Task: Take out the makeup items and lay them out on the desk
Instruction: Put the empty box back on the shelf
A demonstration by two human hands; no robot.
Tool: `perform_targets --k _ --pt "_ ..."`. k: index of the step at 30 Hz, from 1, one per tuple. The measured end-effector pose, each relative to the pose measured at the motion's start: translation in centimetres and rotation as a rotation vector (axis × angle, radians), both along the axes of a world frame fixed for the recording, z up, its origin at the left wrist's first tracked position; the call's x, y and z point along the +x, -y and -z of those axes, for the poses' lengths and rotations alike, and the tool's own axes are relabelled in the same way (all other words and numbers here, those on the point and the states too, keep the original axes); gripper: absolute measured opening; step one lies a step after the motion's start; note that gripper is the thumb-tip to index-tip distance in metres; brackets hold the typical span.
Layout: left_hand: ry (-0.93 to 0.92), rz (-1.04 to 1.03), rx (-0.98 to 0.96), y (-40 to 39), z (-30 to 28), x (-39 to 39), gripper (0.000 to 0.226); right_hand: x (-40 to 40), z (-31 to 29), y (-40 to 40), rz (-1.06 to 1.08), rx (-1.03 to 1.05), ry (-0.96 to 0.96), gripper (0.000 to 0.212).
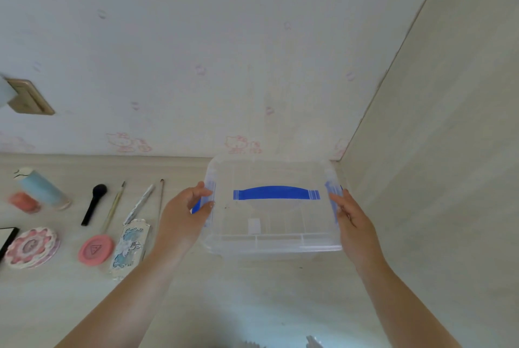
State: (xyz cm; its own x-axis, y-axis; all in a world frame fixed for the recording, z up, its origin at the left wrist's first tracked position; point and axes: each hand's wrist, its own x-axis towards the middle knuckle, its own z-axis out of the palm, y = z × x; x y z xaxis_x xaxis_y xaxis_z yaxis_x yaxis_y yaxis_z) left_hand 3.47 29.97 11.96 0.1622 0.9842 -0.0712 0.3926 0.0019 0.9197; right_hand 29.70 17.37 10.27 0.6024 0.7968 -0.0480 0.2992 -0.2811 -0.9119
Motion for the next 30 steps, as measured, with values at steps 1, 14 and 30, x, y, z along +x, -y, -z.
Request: perform_targets --k 1,14,30 --pt "-0.002 -0.003 -0.003 0.0 0.2 0.0 0.028 0.1 0.2 0.1 0.000 -0.004 0.018 0.038" --pt "0.291 -0.087 -0.645 -0.2 1.1 -0.9 0.107 1.3 1.0 -0.1 0.193 -0.187 -0.488 0.029" --pt "0.084 -0.087 -0.128 2.2 0.7 2.1 0.012 0.4 0.0 0.0 0.223 -0.078 -0.223 0.023"
